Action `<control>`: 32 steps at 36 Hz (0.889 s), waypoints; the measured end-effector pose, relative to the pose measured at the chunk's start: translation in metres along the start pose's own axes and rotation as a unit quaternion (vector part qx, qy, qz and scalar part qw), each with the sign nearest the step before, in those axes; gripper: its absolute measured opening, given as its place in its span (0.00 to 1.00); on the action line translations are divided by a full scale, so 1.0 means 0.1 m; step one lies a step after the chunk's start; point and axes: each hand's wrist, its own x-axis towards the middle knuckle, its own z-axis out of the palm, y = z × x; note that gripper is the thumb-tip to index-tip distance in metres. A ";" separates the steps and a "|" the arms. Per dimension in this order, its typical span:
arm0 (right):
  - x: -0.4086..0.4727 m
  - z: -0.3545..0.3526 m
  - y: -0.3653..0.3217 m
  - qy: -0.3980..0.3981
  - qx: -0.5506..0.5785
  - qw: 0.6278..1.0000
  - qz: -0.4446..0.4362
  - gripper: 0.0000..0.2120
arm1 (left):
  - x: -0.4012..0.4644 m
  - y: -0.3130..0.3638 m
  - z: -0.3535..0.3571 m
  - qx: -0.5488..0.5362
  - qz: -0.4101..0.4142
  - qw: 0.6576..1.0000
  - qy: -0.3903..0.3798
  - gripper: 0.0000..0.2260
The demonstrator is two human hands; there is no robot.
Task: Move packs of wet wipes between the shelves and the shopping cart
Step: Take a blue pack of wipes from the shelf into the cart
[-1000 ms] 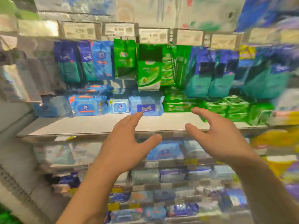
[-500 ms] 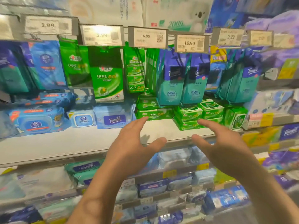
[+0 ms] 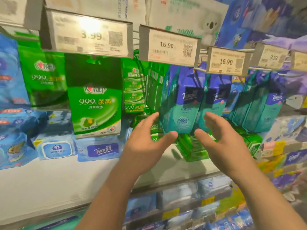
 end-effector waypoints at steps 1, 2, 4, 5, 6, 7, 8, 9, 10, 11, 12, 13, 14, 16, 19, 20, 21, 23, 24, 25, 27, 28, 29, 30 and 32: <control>0.07 0.03 0.02 0.006 0.005 1.000 -0.001 0.32 | 0.06 -0.01 0.03 -0.014 -0.004 1.000 0.001 0.47; 0.13 0.05 0.03 0.009 0.014 1.000 -0.003 0.33 | 0.12 -0.02 0.07 -0.033 -0.007 0.999 0.000 0.47; 0.24 0.11 0.08 0.006 0.051 0.999 -0.010 0.31 | 0.23 -0.02 0.18 -0.094 -0.018 0.995 0.005 0.47; 0.31 0.13 0.10 -0.002 0.080 0.997 -0.009 0.28 | 0.29 -0.01 0.24 -0.128 -0.027 0.991 0.007 0.47; 0.37 0.15 0.13 -0.010 0.107 0.994 0.000 0.26 | 0.34 -0.01 0.30 -0.155 -0.036 0.987 0.010 0.48; 0.43 0.17 0.16 -0.019 0.134 0.991 0.001 0.26 | 0.39 0.00 0.37 -0.171 -0.040 0.984 0.012 0.48; 0.48 0.19 0.19 -0.031 0.161 0.986 -0.005 0.24 | 0.44 0.02 0.43 -0.178 -0.039 0.983 0.014 0.46; 0.54 0.20 0.23 -0.039 0.190 0.981 -0.002 0.26 | 0.49 0.03 0.49 -0.177 -0.036 0.983 0.020 0.44; 0.57 0.19 0.22 -0.045 0.217 0.975 0.006 0.28 | 0.55 0.05 0.54 -0.175 -0.038 0.983 0.028 0.42; 0.61 0.19 0.22 -0.054 0.239 0.969 0.015 0.27 | 0.60 0.07 0.58 -0.169 -0.044 0.984 0.036 0.40; 0.63 0.18 0.22 -0.073 0.254 0.964 0.010 0.21 | 0.66 0.09 0.61 -0.157 -0.057 0.985 0.047 0.38; 0.67 0.18 0.25 -0.091 0.255 0.963 0.001 0.16 | 0.69 0.13 0.64 -0.144 -0.067 0.986 0.057 0.34; 0.69 0.20 0.24 -0.105 0.254 0.962 -0.007 0.13 | 0.73 0.15 0.66 -0.131 -0.073 0.986 0.067 0.32; 0.76 0.21 0.28 -0.119 0.263 0.957 -0.016 0.13 | 0.75 0.19 0.69 -0.118 -0.081 0.987 0.075 0.37; 0.87 0.27 0.35 -0.133 0.250 0.958 -0.043 0.13 | 0.76 0.21 0.79 -0.121 -0.095 0.984 0.085 0.41; 0.87 0.28 0.33 -0.142 0.249 0.957 -0.053 0.12 | 0.76 0.22 0.82 -0.125 -0.088 0.982 0.109 0.40; 0.88 0.29 0.34 -0.137 0.236 0.959 -0.070 0.13 | 0.76 0.24 0.86 -0.135 -0.079 0.978 0.140 0.41; 0.89 0.32 0.36 -0.125 0.234 0.958 -0.105 0.13 | 0.78 0.25 0.92 -0.181 -0.090 0.961 0.187 0.39; 0.88 0.34 0.38 -0.127 0.243 0.956 -0.108 0.13 | 0.81 0.22 0.95 -0.209 -0.099 0.953 0.196 0.37; 0.88 0.34 0.38 -0.126 0.246 0.955 -0.105 0.13 | 0.83 0.17 0.98 -0.236 -0.105 0.946 0.196 0.36; 0.92 0.38 0.40 -0.116 0.253 0.956 -0.089 0.13 | 0.83 0.10 1.01 -0.253 -0.108 0.943 0.189 0.33; 0.93 0.42 0.42 -0.111 0.253 0.957 -0.086 0.13 | 0.82 0.13 0.99 -0.237 -0.105 0.947 0.193 0.31; 0.93 0.43 0.40 -0.107 0.242 0.961 -0.082 0.15 | 0.79 0.19 0.96 -0.216 -0.108 0.950 0.196 0.30; 0.92 0.43 0.39 -0.105 0.233 0.963 -0.080 0.19 | 0.76 0.26 0.94 -0.193 -0.116 0.953 0.201 0.31; 0.92 0.47 0.42 -0.113 0.241 0.960 -0.083 0.29 | 0.70 0.36 0.90 -0.141 -0.132 0.957 0.214 0.31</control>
